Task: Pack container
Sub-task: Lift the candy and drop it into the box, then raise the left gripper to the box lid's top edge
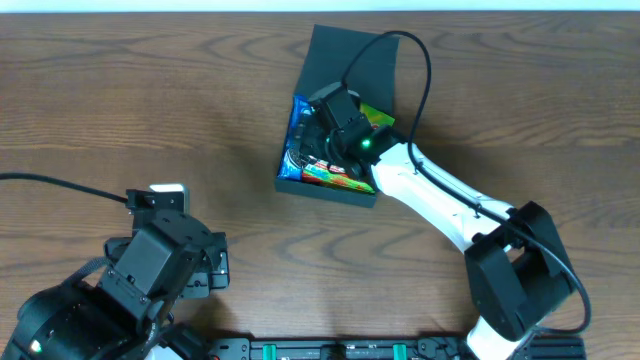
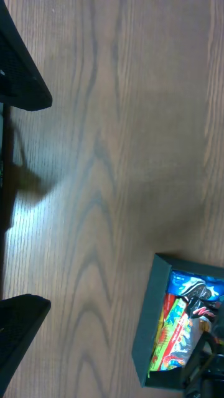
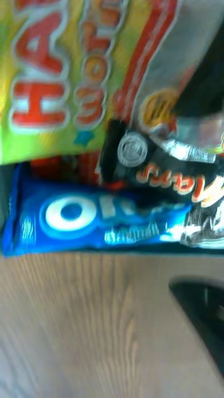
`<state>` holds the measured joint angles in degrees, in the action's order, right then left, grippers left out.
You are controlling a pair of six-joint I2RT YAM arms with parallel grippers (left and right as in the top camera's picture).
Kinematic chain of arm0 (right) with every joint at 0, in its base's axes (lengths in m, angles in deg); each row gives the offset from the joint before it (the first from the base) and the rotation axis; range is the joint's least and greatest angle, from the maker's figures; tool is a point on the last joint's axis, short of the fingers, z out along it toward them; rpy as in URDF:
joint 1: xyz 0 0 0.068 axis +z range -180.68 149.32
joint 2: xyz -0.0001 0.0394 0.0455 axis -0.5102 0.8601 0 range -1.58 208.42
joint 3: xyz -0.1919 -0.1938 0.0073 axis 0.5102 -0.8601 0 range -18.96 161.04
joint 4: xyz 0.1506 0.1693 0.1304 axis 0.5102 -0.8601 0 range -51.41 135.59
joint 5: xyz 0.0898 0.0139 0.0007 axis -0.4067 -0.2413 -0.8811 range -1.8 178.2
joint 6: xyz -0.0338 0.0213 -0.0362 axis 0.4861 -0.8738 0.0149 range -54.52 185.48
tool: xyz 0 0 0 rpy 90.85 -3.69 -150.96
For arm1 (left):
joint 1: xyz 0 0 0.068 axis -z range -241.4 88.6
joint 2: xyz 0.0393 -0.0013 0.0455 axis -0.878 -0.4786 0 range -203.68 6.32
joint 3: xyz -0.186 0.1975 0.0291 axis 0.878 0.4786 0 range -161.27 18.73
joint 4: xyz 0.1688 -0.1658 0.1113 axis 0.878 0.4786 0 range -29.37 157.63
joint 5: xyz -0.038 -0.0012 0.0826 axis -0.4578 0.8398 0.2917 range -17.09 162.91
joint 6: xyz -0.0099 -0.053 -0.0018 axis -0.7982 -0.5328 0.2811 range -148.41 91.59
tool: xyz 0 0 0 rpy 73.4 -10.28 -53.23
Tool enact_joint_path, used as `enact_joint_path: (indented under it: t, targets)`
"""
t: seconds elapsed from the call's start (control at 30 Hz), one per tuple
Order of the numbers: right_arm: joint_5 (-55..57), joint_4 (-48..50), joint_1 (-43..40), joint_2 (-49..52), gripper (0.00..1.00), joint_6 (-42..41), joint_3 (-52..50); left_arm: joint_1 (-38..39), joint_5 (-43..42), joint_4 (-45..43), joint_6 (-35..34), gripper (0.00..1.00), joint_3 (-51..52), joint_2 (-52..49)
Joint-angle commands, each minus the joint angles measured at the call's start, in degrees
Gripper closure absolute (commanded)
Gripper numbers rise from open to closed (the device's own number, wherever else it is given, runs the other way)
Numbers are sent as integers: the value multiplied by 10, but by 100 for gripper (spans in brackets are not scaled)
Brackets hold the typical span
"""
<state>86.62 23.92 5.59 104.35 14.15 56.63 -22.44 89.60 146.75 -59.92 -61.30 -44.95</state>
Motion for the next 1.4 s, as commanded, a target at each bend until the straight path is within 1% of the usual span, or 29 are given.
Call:
enact_joint_path:
  t: [0.0, 0.13, 0.23, 0.33, 0.43, 0.53, 0.63, 0.73, 0.8, 0.87, 0.97, 1.07, 1.2, 1.27, 1.3, 1.37]
  targets:
    - [-32, 11, -4, -24, 1, 31, 10, 1, 3, 2, -2, 5, 2, -1]
    - [-31, -3, -4, -109, 1, 81, 11, 1, 14, 2, -2, 5, 2, -2]
    - [-30, -40, -4, -178, 1, 124, 11, 1, 19, 2, -2, 5, 2, -4]
    - [-10, -114, -4, -236, 1, 143, 11, 0, 37, -4, -10, 5, 2, -4]
    - [41, -214, -4, -281, 1, 153, 11, -17, 61, -22, -30, 5, 1, -4]
    - [85, -302, -4, -308, 1, 163, 10, -52, 54, -60, -17, 5, 1, -12]
    - [120, -393, -4, -329, 1, 162, 10, -112, -7, -104, 50, 5, 0, -59]
    - [130, -448, -4, -341, 1, 160, 8, -173, -69, -136, 105, 5, -14, -140]
    - [141, -485, -4, -349, 1, 149, 7, -216, -148, -168, 165, 5, -40, -210]
    - [150, -513, -4, -356, 1, 148, 7, -256, -230, -198, 200, 5, -80, -274]
    - [173, -538, -4, -365, 1, 145, 0, -303, -307, -223, 209, 5, -143, -354]
    - [187, -535, -4, -372, 1, 145, -27, -341, -371, -237, 213, 5, -221, -446]
    - [188, -492, -2, -373, 1, 145, -100, -353, -434, -250, 228, 5, -314, -555]
    - [174, -460, -2, -373, 1, 145, -147, -353, -468, -257, 228, 5, -373, -624]
    - [164, -445, -2, -373, 1, 145, -169, -353, -498, -264, 227, 5, -414, -675]
    - [157, -435, -2, -373, 1, 145, -184, -353, -528, -280, 217, 5, -468, -742]
